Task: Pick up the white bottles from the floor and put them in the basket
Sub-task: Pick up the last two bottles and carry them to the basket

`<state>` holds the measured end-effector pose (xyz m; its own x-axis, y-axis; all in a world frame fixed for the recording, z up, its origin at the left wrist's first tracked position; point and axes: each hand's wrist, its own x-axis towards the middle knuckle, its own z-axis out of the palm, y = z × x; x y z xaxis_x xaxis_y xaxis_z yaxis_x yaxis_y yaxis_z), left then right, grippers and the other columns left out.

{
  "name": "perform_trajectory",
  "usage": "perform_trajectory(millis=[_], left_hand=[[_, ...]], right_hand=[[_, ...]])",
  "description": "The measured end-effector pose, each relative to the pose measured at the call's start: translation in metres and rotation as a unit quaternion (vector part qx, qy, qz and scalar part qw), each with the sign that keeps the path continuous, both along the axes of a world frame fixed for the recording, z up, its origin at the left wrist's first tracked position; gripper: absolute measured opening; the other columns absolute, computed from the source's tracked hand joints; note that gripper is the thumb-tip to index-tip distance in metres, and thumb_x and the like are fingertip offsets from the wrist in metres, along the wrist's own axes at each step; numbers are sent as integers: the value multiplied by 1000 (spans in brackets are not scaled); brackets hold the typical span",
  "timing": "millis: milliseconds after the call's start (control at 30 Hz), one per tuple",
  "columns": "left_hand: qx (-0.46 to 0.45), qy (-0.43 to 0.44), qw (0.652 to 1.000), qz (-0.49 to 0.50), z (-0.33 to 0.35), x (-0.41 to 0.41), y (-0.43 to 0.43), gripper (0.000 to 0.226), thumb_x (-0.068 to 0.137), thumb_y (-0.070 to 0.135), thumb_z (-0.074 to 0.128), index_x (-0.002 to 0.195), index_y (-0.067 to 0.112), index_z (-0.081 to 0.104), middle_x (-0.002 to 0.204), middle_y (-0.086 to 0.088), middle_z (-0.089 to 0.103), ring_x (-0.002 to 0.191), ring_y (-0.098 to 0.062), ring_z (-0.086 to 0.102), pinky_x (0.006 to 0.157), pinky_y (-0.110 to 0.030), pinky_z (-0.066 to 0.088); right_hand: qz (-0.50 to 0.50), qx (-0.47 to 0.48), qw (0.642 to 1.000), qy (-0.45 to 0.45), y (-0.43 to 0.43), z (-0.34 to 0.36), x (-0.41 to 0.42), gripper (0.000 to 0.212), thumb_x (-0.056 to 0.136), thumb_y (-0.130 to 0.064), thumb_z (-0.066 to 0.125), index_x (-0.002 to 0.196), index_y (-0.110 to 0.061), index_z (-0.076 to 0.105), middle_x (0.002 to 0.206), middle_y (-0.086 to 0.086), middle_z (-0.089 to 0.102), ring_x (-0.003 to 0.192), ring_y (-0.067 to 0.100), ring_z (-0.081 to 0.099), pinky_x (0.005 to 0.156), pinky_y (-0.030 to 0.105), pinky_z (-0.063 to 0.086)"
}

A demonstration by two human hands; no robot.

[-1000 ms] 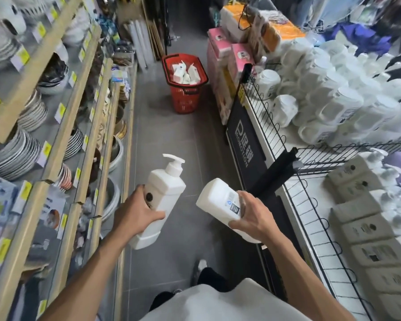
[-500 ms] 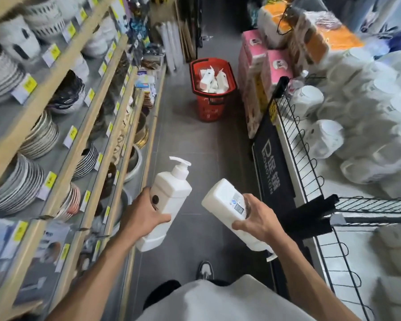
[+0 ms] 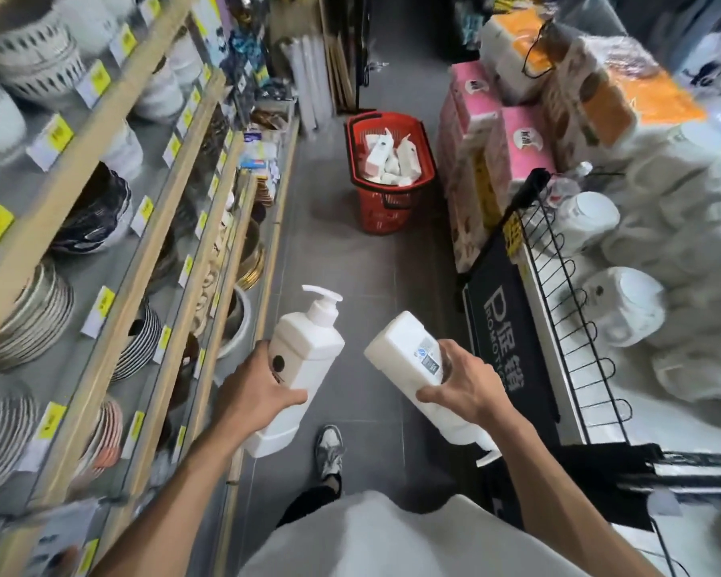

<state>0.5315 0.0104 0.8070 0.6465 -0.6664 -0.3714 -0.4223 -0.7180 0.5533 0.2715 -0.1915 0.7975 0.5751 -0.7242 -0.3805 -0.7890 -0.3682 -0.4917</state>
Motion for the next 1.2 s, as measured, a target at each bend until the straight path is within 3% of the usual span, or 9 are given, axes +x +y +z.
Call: perform_trajectory(millis=[267, 433, 733, 933, 1200], left_hand=[[-8, -17, 1000, -13, 2, 97, -81, 72, 58, 45, 88, 113, 29, 44, 101, 7, 63, 86, -25, 63, 73, -35, 50], [6, -27, 999, -26, 0, 137, -126, 70, 56, 45, 86, 110, 29, 44, 95, 8, 64, 80, -21, 63, 69, -33, 50], [12, -14, 999, -34, -5, 190, -226, 70, 57, 46, 86, 111, 31, 44, 95, 12, 62, 80, -19, 63, 72, -35, 51], [5, -7, 1000, -6, 2, 218, -294, 71, 57, 38, 88, 112, 29, 44, 94, 9, 62, 80, -18, 61, 74, -36, 51], [19, -18, 999, 33, 4, 252, -364, 65, 59, 35, 88, 108, 30, 45, 91, 10, 63, 78, -18, 62, 71, -33, 49]], right_hand=[[0, -19, 1000, 25, -66, 5, 80, 67, 55, -60, 72, 113, -39, 46, 94, -18, 65, 79, 7, 65, 76, 35, 57], [19, -42, 998, 48, -103, 4, 120, 55, 57, -57, 73, 96, -33, 42, 87, -14, 58, 73, 13, 59, 68, 34, 50], [26, -46, 997, 49, -203, -7, 184, 56, 54, -60, 69, 92, -29, 42, 84, -11, 55, 72, 16, 56, 65, 36, 48], [4, -17, 1000, 15, -277, -12, 215, 65, 52, -60, 69, 107, -32, 48, 93, -14, 60, 80, 18, 61, 75, 37, 52], [13, 2, 1000, 9, -369, -12, 260, 61, 62, -51, 79, 112, -31, 51, 94, -14, 62, 83, 17, 61, 73, 34, 48]])
